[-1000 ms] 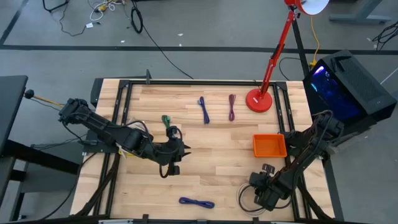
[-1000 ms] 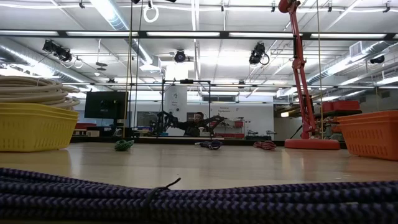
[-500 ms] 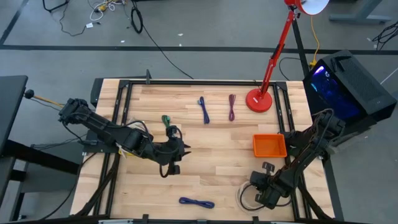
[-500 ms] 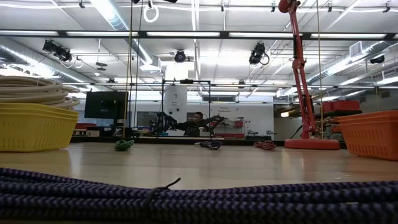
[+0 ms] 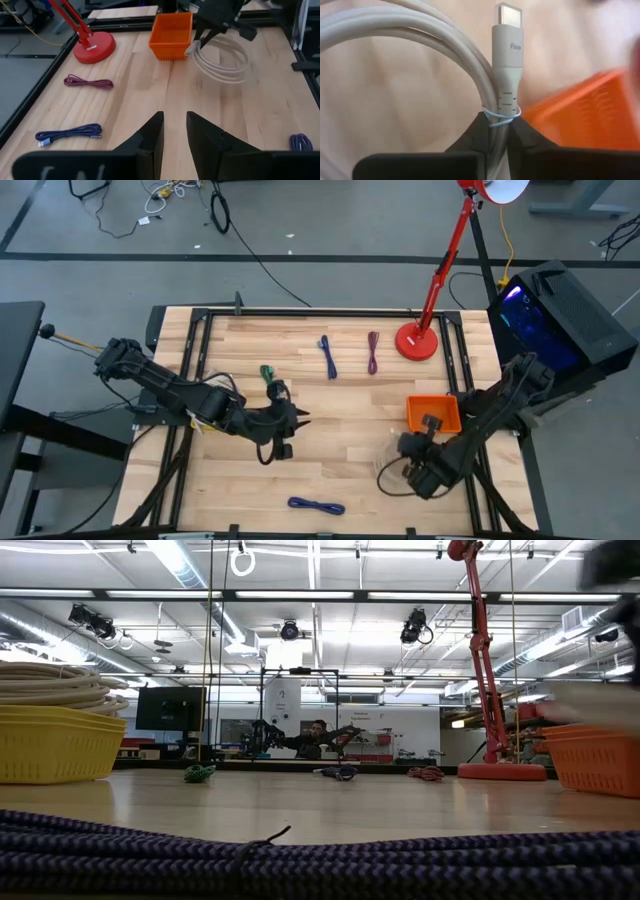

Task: Pick & Place USB Port
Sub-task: Put the brown HDMI cable into the yellow basket

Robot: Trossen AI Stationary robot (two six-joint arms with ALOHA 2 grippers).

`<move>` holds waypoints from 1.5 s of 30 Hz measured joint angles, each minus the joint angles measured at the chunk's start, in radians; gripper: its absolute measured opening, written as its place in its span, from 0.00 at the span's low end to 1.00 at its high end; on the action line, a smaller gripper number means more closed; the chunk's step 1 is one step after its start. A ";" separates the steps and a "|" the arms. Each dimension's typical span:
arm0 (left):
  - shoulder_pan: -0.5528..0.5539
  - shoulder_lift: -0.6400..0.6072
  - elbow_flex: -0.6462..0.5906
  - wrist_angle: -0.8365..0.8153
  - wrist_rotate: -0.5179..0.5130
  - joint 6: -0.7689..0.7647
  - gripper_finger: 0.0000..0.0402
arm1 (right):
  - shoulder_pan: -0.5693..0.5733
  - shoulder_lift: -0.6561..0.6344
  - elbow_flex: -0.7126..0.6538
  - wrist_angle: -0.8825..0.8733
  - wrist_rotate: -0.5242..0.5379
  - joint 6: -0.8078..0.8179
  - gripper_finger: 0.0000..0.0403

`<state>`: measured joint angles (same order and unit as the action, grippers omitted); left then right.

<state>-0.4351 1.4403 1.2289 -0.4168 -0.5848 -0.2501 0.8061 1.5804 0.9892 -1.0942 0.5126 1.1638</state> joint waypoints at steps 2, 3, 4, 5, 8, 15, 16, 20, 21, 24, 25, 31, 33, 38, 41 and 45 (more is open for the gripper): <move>0.000 0.000 0.000 0.010 -0.011 0.000 0.22 | -0.019 -0.051 0.038 -0.002 0.062 -0.044 0.06; 0.000 0.000 0.000 0.011 -0.015 -0.001 0.22 | -0.024 -0.078 0.055 -0.020 0.093 -0.068 0.06; 0.000 0.000 0.000 0.011 -0.017 -0.001 0.22 | -0.029 -0.101 0.069 -0.041 0.125 -0.083 0.06; 0.000 0.000 0.000 0.011 -0.017 -0.003 0.22 | -0.031 -0.126 0.085 -0.063 0.161 -0.103 0.06; 0.000 0.000 0.000 0.011 -0.018 -0.016 0.22 | -0.035 -0.213 0.154 -0.093 0.323 -0.168 0.06; 0.000 0.000 0.000 0.123 -0.100 0.011 0.22 | -0.090 -0.355 0.259 -0.128 0.599 -0.353 0.06; 0.000 0.000 0.000 0.159 -0.119 0.031 0.22 | -0.104 -0.364 0.266 -0.112 0.620 -0.390 0.06; 0.013 0.000 0.000 0.307 -0.130 0.111 0.22 | -0.165 -0.380 0.293 -0.067 0.724 -0.495 0.06; 0.019 0.000 0.000 0.344 -0.127 0.127 0.22 | -0.179 -0.383 0.295 -0.036 0.767 -0.521 0.06; 0.038 0.000 0.000 0.433 -0.123 0.157 0.22 | -0.215 -0.381 0.295 0.095 0.867 -0.636 0.06; 0.046 0.000 0.000 0.455 -0.110 0.161 0.22 | -0.228 -0.380 0.295 0.148 0.892 -0.690 0.06; 0.100 0.000 0.000 0.611 0.022 0.199 0.22 | -0.277 -0.376 0.295 0.464 0.953 -1.031 0.06; 0.117 0.000 0.000 0.655 0.078 0.217 0.22 | -0.281 -0.377 0.295 0.519 0.943 -1.091 0.06; 0.149 0.000 0.000 0.709 0.144 0.237 0.22 | -0.281 -0.374 0.295 0.555 0.941 -1.129 0.06; 0.173 0.012 0.000 0.723 0.150 0.236 0.22 | -0.280 -0.370 0.295 0.558 0.938 -1.127 0.06; 0.202 0.049 0.000 0.785 0.215 0.236 0.22 | -0.283 -0.355 0.295 0.586 0.929 -1.144 0.06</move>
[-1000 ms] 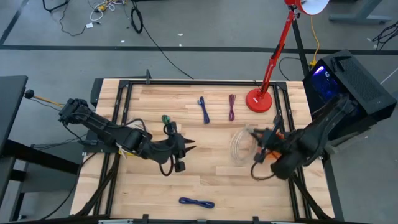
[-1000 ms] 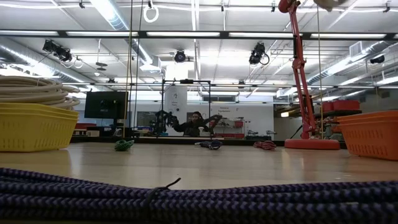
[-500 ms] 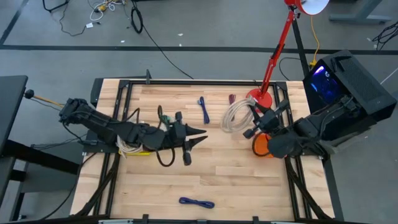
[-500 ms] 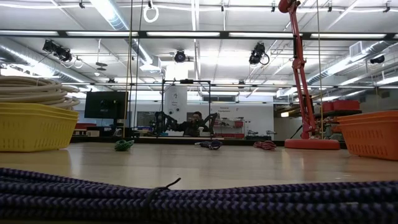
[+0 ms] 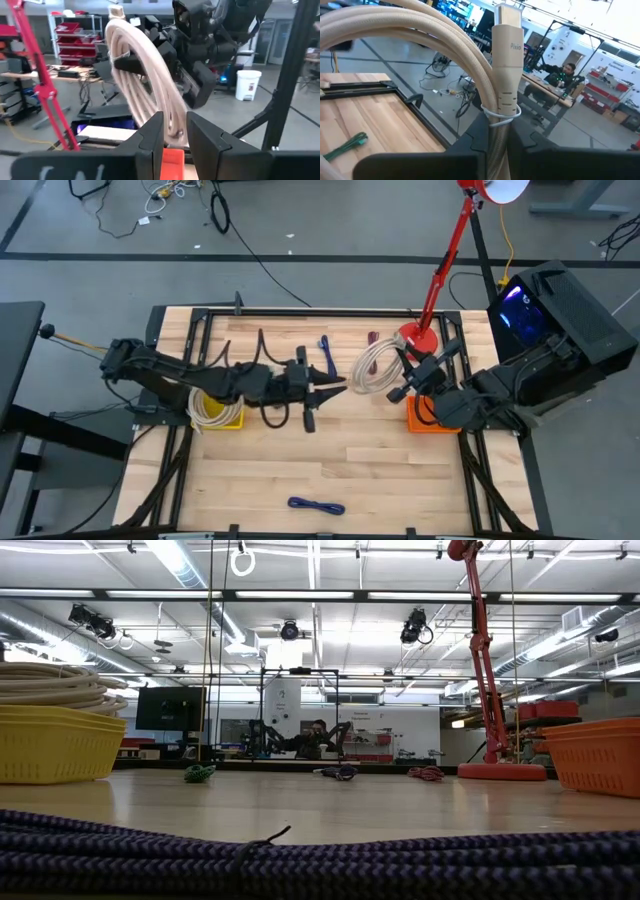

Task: Pick & Place USB Port
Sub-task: Put the brown HDMI cable into the yellow basket

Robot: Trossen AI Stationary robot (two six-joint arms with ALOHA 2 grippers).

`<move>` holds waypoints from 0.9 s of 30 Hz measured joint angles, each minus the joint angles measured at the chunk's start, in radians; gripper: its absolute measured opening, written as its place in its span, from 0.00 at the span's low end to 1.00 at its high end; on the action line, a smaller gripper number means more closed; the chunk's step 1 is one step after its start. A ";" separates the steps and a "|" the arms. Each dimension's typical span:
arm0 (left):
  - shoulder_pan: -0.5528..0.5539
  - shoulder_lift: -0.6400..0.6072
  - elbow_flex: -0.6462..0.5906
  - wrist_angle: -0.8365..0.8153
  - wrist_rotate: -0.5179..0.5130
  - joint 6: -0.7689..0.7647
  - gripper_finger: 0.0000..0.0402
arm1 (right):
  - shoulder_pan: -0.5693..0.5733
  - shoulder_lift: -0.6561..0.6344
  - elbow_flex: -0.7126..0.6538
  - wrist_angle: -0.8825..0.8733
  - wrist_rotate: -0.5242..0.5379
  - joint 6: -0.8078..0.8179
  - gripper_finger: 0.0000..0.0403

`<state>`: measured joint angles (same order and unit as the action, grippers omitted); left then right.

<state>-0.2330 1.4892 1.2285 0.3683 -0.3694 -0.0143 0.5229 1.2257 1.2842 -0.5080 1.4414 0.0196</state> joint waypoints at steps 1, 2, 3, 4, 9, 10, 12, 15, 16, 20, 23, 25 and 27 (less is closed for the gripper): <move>0.006 0.011 0.000 0.027 0.020 0.000 0.22 | -0.001 0.009 0.000 0.007 0.001 -0.015 0.06; 0.012 0.020 0.000 0.043 0.033 0.000 0.22 | -0.003 0.018 0.000 0.018 0.006 -0.031 0.06; 0.016 0.027 0.000 0.049 0.037 0.000 0.22 | -0.004 0.024 0.000 0.025 0.008 -0.049 0.06; 0.021 0.032 0.000 0.052 0.040 0.000 0.22 | -0.006 0.029 0.000 0.033 0.011 -0.060 0.06; 0.030 0.038 0.000 0.053 0.061 -0.006 0.22 | -0.010 0.031 0.000 0.038 0.010 -0.066 0.06; 0.030 0.038 0.000 0.053 0.064 -0.006 0.22 | -0.012 0.031 0.000 0.038 0.007 -0.066 0.06; 0.029 0.039 0.000 0.053 0.064 -0.009 0.22 | -0.012 0.031 0.000 0.051 0.001 -0.074 0.06; 0.032 0.039 0.000 0.067 0.059 -0.017 0.22 | -0.013 0.031 0.000 0.072 -0.018 -0.081 0.06; 0.032 0.039 0.000 0.070 0.059 -0.020 0.22 | -0.013 0.031 0.000 0.077 -0.021 -0.081 0.06; 0.038 0.038 0.000 0.074 0.058 -0.030 0.22 | -0.013 0.031 0.000 0.080 -0.019 -0.086 0.06; 0.039 0.038 0.000 0.074 0.040 -0.034 0.22 | -0.014 0.031 0.000 0.087 -0.012 -0.108 0.06; 0.040 0.038 0.000 0.074 0.024 -0.034 0.22 | -0.014 0.031 0.000 0.095 -0.007 -0.116 0.06; 0.039 0.039 0.000 0.073 0.017 -0.034 0.22 | -0.014 0.031 0.000 0.108 -0.007 -0.135 0.06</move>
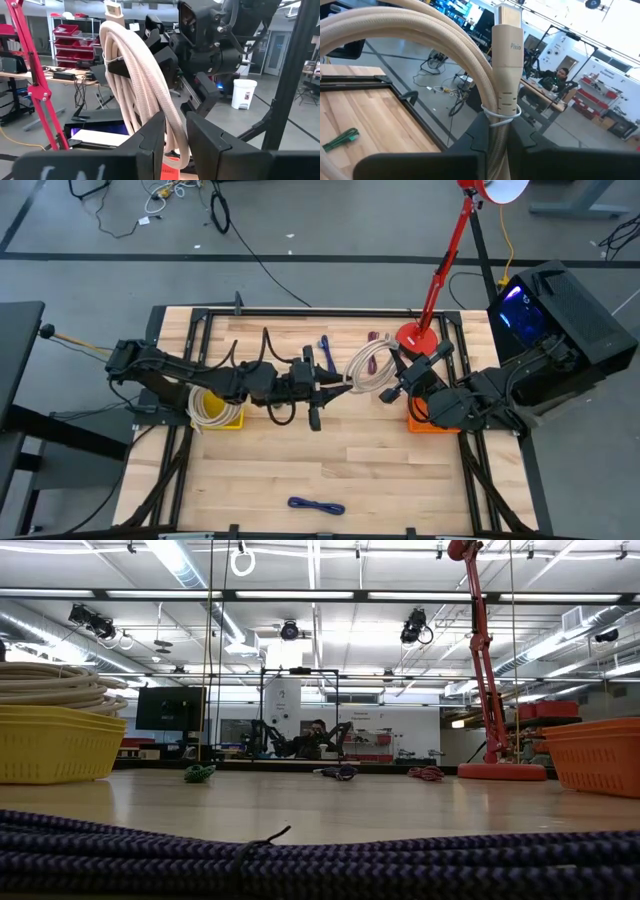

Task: Pick & Place USB Port
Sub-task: Put the brown HDMI cable into the yellow basket

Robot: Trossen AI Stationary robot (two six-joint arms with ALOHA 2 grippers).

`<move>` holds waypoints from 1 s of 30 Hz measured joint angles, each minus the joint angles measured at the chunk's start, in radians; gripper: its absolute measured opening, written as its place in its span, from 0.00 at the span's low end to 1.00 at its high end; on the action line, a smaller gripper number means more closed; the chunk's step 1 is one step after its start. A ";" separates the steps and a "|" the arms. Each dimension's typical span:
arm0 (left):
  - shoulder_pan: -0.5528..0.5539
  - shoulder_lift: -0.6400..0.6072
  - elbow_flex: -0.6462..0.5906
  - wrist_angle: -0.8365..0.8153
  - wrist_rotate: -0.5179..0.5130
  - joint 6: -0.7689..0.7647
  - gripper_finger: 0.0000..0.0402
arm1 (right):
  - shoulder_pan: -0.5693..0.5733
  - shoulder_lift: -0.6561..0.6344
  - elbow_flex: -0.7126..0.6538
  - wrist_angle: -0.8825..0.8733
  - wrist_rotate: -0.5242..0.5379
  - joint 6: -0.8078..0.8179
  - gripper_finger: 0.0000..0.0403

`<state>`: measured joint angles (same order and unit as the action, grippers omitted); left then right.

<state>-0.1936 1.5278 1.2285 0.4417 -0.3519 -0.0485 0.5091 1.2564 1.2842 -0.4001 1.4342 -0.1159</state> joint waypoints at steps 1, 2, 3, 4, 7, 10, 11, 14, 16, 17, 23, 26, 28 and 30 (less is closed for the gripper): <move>0.000 0.000 0.000 0.000 0.000 0.000 0.22 | 0.000 0.000 0.000 0.009 -0.001 -0.014 0.06; 0.000 0.000 0.000 0.000 -0.002 0.000 0.22 | 0.000 0.000 0.000 0.020 -0.001 -0.023 0.06; 0.000 0.000 0.000 0.001 -0.006 0.000 0.22 | 0.000 0.000 0.000 0.027 -0.002 -0.032 0.06; 0.000 0.000 0.000 0.000 -0.007 -0.001 0.22 | 0.000 0.000 0.000 0.031 -0.002 -0.038 0.06; -0.003 0.000 0.000 -0.024 -0.009 -0.015 0.22 | 0.000 0.000 0.000 0.032 -0.005 -0.060 0.06; -0.009 0.000 0.001 -0.051 -0.014 -0.018 0.22 | 0.001 0.000 0.000 0.031 -0.014 -0.077 0.06; -0.010 0.000 0.001 -0.058 -0.014 -0.018 0.22 | 0.001 0.000 0.000 0.031 -0.013 -0.080 0.06; -0.010 0.000 0.002 -0.074 -0.036 -0.016 0.22 | 0.001 0.000 0.000 0.032 -0.008 -0.085 0.06; -0.010 0.000 0.002 -0.079 -0.057 -0.003 0.22 | 0.001 -0.001 -0.001 0.043 0.001 -0.104 0.06; -0.009 0.000 0.002 -0.083 -0.065 0.003 0.22 | 0.001 -0.002 -0.001 0.050 0.008 -0.113 0.06; -0.008 0.000 0.002 -0.089 -0.074 0.007 0.22 | -0.002 -0.013 -0.001 0.066 0.026 -0.148 0.06; -0.012 0.000 0.001 -0.090 -0.074 0.007 0.22 | -0.005 -0.024 -0.001 0.067 0.032 -0.155 0.06; -0.013 0.000 0.001 -0.090 -0.074 0.007 0.22 | -0.006 -0.033 -0.001 0.066 0.037 -0.161 0.06; -0.013 0.000 0.001 -0.090 -0.074 0.007 0.22 | -0.006 -0.044 -0.001 0.066 0.036 -0.170 0.06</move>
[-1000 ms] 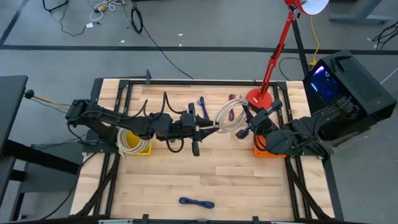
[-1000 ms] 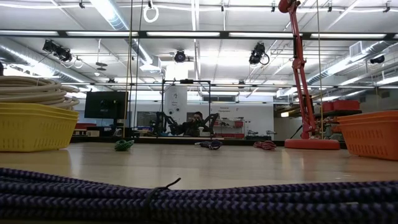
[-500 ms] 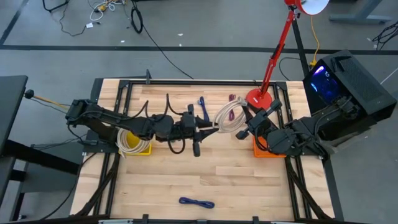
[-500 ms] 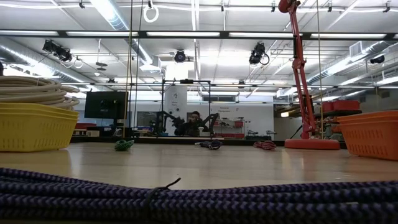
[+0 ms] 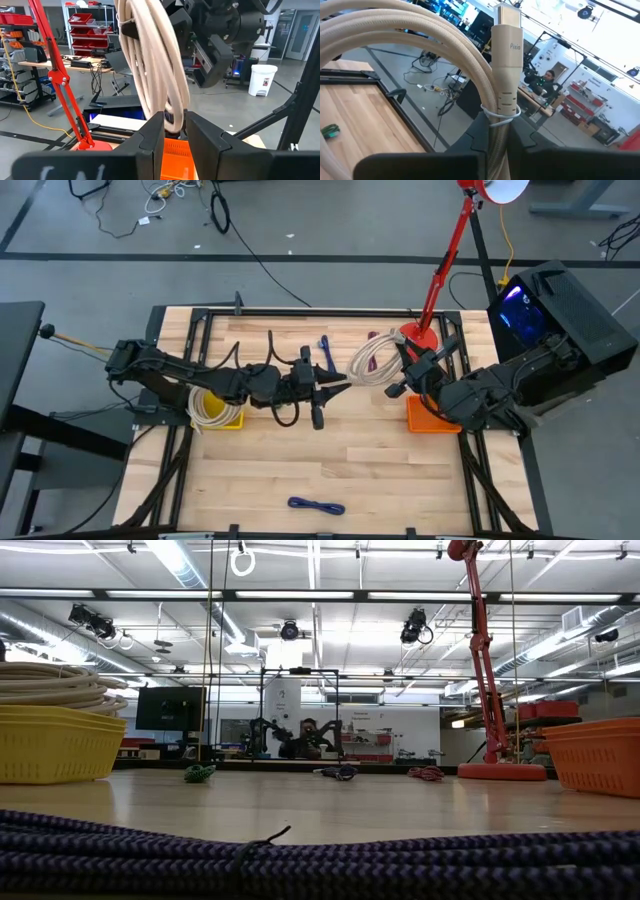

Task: Pick & Place USB Port
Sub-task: Put the brown HDMI cable into the yellow basket

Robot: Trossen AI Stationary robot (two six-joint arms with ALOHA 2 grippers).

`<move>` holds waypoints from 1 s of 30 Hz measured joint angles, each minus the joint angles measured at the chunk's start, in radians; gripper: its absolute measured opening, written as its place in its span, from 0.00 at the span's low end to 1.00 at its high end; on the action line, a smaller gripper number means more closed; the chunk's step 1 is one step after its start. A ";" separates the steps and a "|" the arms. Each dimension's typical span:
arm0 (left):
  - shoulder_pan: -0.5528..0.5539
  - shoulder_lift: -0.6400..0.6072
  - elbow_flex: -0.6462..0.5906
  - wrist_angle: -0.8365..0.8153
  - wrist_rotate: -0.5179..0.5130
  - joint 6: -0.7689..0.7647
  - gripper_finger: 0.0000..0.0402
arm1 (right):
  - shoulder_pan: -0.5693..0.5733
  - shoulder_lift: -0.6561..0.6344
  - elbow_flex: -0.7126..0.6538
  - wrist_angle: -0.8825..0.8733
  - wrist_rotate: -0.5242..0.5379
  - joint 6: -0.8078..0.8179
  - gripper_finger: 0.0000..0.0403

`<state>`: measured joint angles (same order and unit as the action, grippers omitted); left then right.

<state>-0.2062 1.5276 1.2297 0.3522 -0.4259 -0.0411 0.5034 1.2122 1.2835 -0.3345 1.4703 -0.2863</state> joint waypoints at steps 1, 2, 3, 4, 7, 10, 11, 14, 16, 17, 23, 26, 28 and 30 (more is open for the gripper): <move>0.000 0.000 0.000 0.000 0.000 0.000 0.22 | 0.000 -0.004 0.000 0.001 0.000 0.006 0.06; 0.000 0.000 0.000 0.000 0.000 0.000 0.22 | 0.000 -0.007 0.000 0.001 0.000 0.014 0.06; 0.002 0.000 0.000 0.001 0.000 0.000 0.22 | 0.000 -0.006 0.000 0.001 -0.001 0.016 0.06; 0.004 0.000 0.000 0.003 0.000 0.000 0.22 | 0.000 -0.006 0.000 0.000 -0.006 0.016 0.06; 0.009 0.000 0.000 0.014 0.004 0.000 0.22 | 0.000 -0.005 0.000 -0.002 -0.025 0.020 0.06; 0.013 0.000 0.000 0.027 0.013 -0.004 0.22 | 0.000 -0.004 0.000 -0.002 -0.036 0.031 0.06; 0.013 0.000 0.000 0.034 0.013 -0.004 0.22 | 0.000 -0.004 0.000 -0.002 -0.040 0.034 0.06; 0.024 0.000 0.000 0.050 0.012 -0.005 0.22 | 0.000 -0.003 0.000 -0.003 -0.051 0.043 0.06; 0.035 0.000 0.000 0.048 0.014 -0.013 0.22 | -0.001 0.000 -0.006 -0.001 -0.057 0.043 0.06; 0.041 0.000 0.000 0.047 0.023 -0.025 0.22 | -0.001 0.001 -0.011 -0.001 -0.061 0.044 0.06; 0.081 0.000 0.000 0.047 0.093 -0.058 0.22 | -0.008 0.002 -0.041 0.009 -0.073 0.061 0.06; 0.092 0.000 0.000 0.043 0.124 -0.051 0.16 | -0.008 0.002 -0.042 0.010 -0.072 0.057 0.06; 0.092 0.000 0.000 0.041 0.135 -0.027 0.06 | -0.008 0.002 -0.042 0.010 -0.073 0.051 0.06; 0.091 0.000 0.000 0.037 0.126 -0.011 0.04 | -0.008 0.002 -0.042 0.016 -0.073 0.038 0.06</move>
<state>-0.1150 1.5276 1.2293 0.3890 -0.2995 -0.0524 0.4957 1.2144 1.2411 -0.3188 1.3978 -0.2480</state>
